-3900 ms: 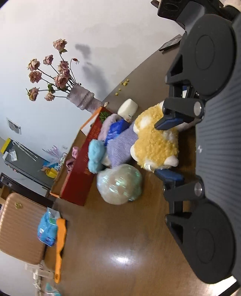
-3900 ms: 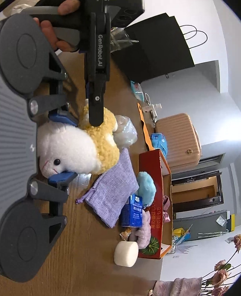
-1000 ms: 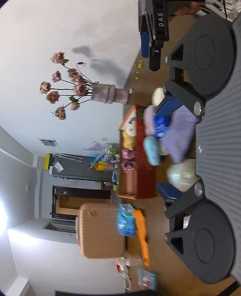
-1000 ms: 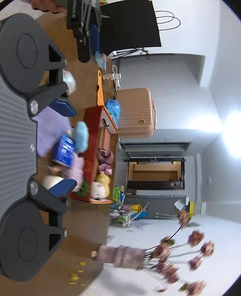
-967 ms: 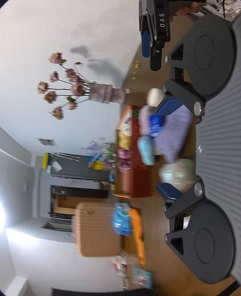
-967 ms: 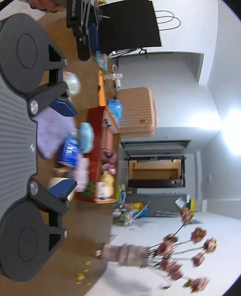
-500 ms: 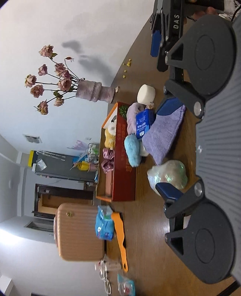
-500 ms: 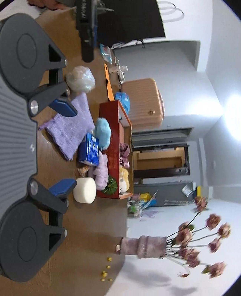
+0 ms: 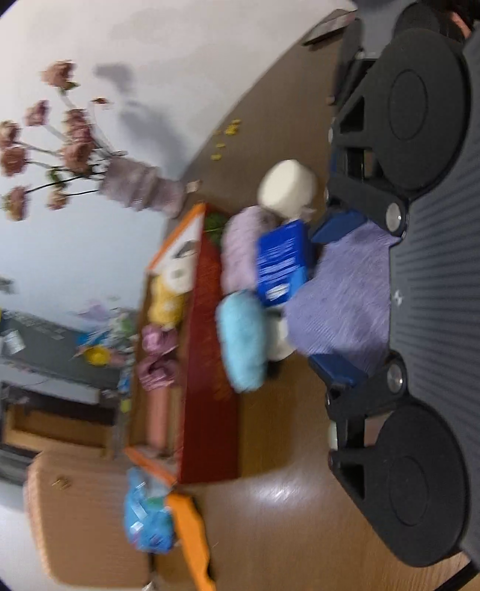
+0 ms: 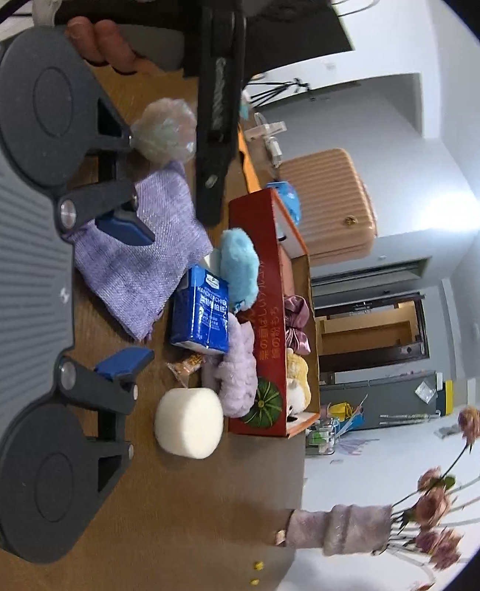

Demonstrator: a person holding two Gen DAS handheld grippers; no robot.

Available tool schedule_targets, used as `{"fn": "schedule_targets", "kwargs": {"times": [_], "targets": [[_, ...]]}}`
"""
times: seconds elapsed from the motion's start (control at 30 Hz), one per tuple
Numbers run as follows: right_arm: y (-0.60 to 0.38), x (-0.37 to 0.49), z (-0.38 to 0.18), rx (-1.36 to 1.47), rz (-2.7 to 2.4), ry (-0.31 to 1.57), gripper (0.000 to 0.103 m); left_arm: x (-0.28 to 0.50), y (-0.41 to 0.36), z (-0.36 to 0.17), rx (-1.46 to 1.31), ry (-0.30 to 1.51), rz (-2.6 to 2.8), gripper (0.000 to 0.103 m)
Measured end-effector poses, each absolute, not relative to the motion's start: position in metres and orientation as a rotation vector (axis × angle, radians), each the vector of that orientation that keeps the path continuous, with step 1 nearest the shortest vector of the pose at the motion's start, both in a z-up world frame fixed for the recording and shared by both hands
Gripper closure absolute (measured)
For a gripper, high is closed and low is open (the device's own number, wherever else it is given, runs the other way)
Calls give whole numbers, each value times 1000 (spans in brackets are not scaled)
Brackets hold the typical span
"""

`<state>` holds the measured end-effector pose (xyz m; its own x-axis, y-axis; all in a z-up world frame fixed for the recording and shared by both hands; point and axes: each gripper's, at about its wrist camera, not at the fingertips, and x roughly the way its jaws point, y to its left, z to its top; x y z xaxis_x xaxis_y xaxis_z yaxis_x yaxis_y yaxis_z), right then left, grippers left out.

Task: Organize soft objects
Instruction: 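Close the left tool on the lavender drawstring cloth bag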

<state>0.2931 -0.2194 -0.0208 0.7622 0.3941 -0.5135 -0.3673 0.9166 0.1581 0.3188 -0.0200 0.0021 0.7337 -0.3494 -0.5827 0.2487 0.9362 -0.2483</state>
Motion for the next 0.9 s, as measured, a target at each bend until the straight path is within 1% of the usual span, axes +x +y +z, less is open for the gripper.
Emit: {"fn": "schedule_targets", "kwargs": {"times": [0.03,0.07,0.13,0.23,0.3,0.33,0.47,0.5,0.57,0.6,0.63,0.67,0.7,0.77,0.9], "targets": [[-220,296,-22,34,395,576,44,320,-25,-2,-149,702,-323,49],[-223,299,-23,16,368,579,44,318,-28,-4,-168,732,-324,50],[-232,301,-22,-8,314,577,44,309,-32,-5,-236,770,-373,50],[-250,300,-19,39,328,580,43,296,-33,1,-266,714,-393,50],[-257,300,-16,87,363,571,44,292,-33,3,-258,668,-379,44],[-258,301,-15,102,374,566,44,293,-34,2,-248,665,-367,43],[-252,316,-20,84,362,575,44,302,-36,-11,-270,720,-352,44],[-250,320,-23,79,359,585,46,303,-36,-15,-287,737,-359,48],[-247,325,-28,90,356,618,53,303,-34,-19,-324,751,-376,65],[-246,326,-31,91,351,639,58,302,-33,-20,-343,750,-389,69],[-245,325,-33,85,343,650,62,300,-33,-19,-349,746,-394,72],[-244,323,-33,69,336,648,69,298,-34,-19,-342,741,-391,75],[-242,322,-33,40,326,649,76,297,-34,-19,-336,738,-391,76],[-240,316,-33,-14,325,648,79,294,-35,-18,-331,738,-396,79],[-238,295,-33,-50,350,638,86,282,-36,-16,-320,732,-411,81]]}}
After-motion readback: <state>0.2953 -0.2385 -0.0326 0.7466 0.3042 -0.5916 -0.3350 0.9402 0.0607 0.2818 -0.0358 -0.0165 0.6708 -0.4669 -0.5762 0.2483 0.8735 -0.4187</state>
